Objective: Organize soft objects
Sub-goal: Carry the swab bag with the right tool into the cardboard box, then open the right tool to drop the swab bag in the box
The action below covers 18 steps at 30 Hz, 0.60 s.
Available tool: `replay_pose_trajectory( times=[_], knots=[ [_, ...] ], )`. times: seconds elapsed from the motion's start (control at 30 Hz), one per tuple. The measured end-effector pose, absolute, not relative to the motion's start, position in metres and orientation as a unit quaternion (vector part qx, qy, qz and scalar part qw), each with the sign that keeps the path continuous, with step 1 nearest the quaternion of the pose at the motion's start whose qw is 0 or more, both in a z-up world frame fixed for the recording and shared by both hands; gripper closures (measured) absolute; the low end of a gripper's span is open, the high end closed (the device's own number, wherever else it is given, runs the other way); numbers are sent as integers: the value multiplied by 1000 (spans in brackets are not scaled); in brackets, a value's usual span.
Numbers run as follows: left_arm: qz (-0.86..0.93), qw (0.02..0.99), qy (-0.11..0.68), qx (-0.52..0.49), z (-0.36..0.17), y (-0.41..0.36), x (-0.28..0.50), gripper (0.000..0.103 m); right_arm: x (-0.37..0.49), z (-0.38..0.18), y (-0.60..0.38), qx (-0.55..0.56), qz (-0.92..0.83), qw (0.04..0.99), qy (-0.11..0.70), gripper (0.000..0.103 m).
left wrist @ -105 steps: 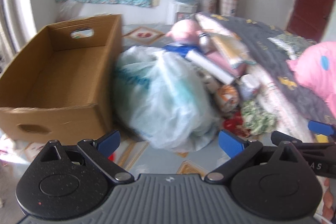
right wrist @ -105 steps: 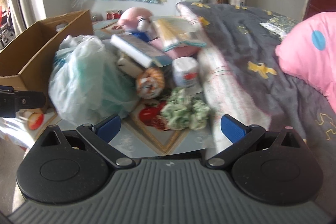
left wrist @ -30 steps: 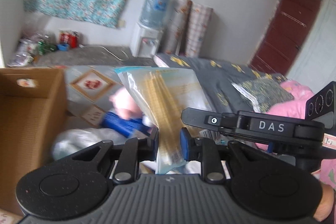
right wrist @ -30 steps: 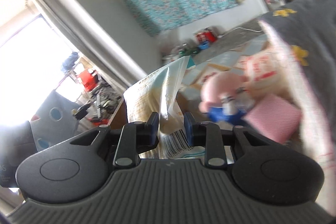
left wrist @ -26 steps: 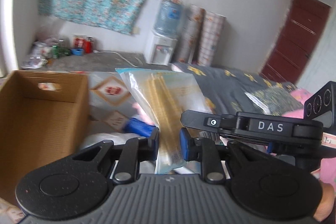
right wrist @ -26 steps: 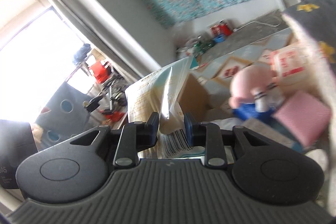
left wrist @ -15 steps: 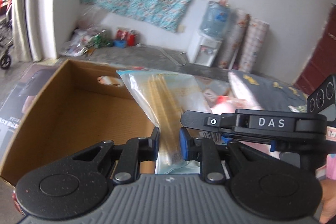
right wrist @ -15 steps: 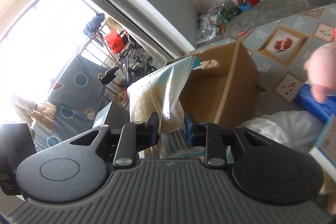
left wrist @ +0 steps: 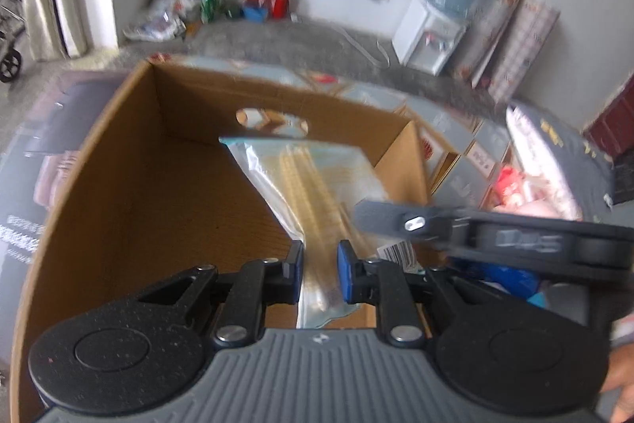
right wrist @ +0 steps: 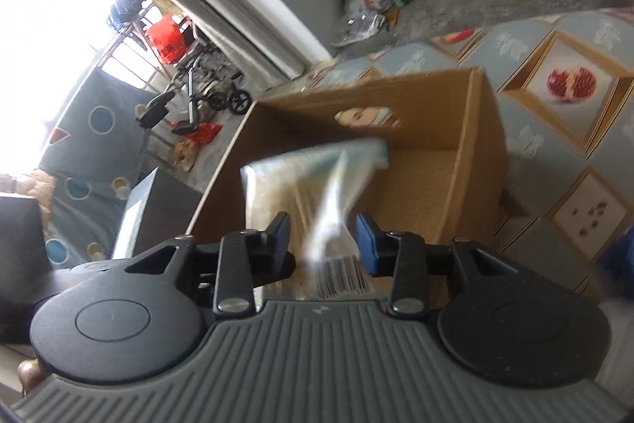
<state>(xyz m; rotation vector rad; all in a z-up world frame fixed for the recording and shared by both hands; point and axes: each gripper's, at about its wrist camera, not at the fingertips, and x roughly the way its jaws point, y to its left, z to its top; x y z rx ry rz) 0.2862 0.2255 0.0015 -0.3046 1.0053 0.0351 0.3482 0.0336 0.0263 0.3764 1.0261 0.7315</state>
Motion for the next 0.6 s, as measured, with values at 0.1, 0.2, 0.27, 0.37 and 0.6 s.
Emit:
replay_pose_trajectory(
  times=[0.1,0.2,0.27,0.37,0.6],
  knots=[
    [11,844,518,-135,-33,229,315,85,360,23,14,179,327,803,465,60],
    [21,820,558,-126,-68,231,338,85,365,19,-4,181,321,810,456,60],
    [29,813,570,-119,-78,227,340,85,362,22,-15,178,322,815,447,60],
    [22,815,565,-125,-70,227,334,71,359,25,-26,178,330,817,438,60],
    [33,800,586,-122,-63,231,316,47,342,30,-34,184,356,809,430,58]
  ],
)
